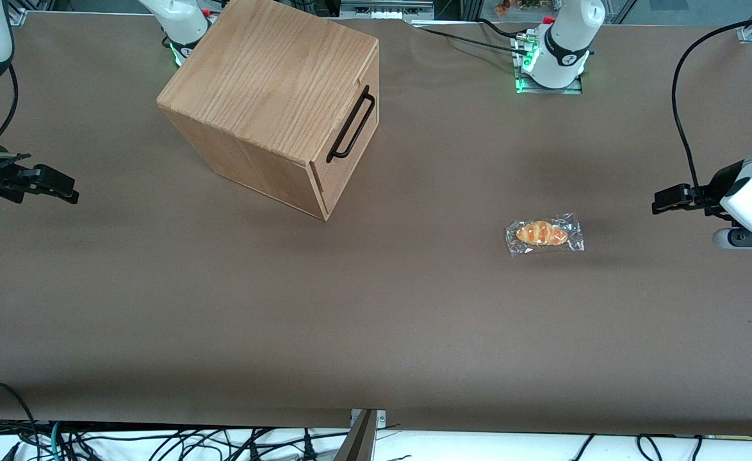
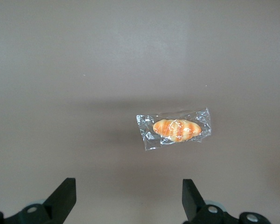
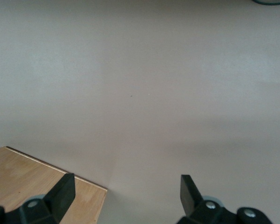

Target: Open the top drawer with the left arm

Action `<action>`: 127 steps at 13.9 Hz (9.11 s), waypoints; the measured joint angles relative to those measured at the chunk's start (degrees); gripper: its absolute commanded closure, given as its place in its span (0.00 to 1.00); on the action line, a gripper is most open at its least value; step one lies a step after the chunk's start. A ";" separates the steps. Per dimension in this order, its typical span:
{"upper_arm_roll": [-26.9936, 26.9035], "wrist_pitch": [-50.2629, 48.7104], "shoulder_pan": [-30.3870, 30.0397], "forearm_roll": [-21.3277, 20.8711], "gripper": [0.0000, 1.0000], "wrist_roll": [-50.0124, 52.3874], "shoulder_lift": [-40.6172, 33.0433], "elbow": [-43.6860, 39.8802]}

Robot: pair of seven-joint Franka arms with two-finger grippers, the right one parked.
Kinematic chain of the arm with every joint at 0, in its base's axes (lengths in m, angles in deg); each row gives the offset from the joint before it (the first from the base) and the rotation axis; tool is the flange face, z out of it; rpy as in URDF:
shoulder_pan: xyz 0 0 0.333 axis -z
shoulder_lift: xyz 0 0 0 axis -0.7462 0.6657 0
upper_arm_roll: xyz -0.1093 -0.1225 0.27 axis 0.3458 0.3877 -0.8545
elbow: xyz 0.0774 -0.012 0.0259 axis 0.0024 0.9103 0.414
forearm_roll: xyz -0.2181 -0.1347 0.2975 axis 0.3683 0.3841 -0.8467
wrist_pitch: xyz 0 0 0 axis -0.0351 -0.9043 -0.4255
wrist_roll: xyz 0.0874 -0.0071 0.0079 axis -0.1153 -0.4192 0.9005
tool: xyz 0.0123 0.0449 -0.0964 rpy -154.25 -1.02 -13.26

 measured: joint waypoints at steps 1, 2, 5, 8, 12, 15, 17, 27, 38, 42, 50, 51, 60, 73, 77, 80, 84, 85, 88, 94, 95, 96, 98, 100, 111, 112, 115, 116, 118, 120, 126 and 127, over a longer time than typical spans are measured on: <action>0.19 -0.07 0.18 0.00 0.00 0.00 0.00 0.00; 0.63 -0.24 0.33 0.00 0.00 0.00 0.00 0.00; 3.88 -1.47 0.60 0.01 0.00 0.00 0.01 0.00; 7.67 -2.08 0.90 2.62 0.00 1.17 0.05 0.00; 12.84 -2.40 1.16 4.05 0.00 2.30 0.83 0.19; 18.13 -2.54 1.26 4.27 0.00 7.42 1.92 0.24; 22.54 -2.54 1.45 4.29 0.00 12.46 2.34 0.25; 27.67 2.36 8.12 8.13 0.00 24.35 4.13 0.25; 27.75 10.04 20.24 8.49 0.00 35.23 7.29 0.49; 27.74 11.35 20.72 8.49 0.00 35.23 8.55 1.24; 27.75 14.72 23.44 8.49 0.00 35.24 10.74 2.75; 27.75 14.89 23.43 8.48 0.00 35.24 10.75 2.77; 27.84 17.63 25.44 8.48 0.00 35.24 11.70 3.84; 27.80 18.44 25.54 8.49 0.00 35.18 12.34 4.46; 27.71 18.82 25.53 7.98 0.00 35.11 12.35 5.02; 27.70 18.89 25.53 7.58 0.00 35.10 12.34 5.17; 27.69 18.95 25.43 7.58 0.00 35.10 12.34 5.17; 27.65 18.95 25.37 7.57 0.00 35.10 12.34 5.17; 27.59 18.95 25.19 5.86 0.00 35.06 12.33 5.17; 27.56 18.40 24.14 5.14 0.00 34.94 12.19 5.52; 27.57 18.16 23.87 5.14 0.00 34.89 12.13 5.56; 27.57 17.87 23.63 5.14 0.00 34.87 12.07 5.58; 27.59 17.33 22.87 5.14 0.00 34.87 11.95 5.60; 27.55 16.81 21.53 5.14 0.00 34.86 11.71 5.63; 27.63 15.07 16.40 5.14 0.00 34.21 9.49 8.27; 27.63 15.07 15.97 5.14 0.00 34.15 9.24 8.61; 28.11 15.44 15.25 5.30 0.00 34.12 9.04 9.27; 28.29 15.58 15.07 5.31 0.00 34.13 8.97 9.45; 28.45 15.80 14.86 5.39 0.00 34.17 8.85 9.72; 28.48 15.83 14.80 5.39 0.00 34.25 8.64 9.97; 28.52 15.76 14.56 5.35 0.00 34.47 7.61 11.01; 28.54 15.76 14.48 5.35 0.00 34.50 7.49 11.16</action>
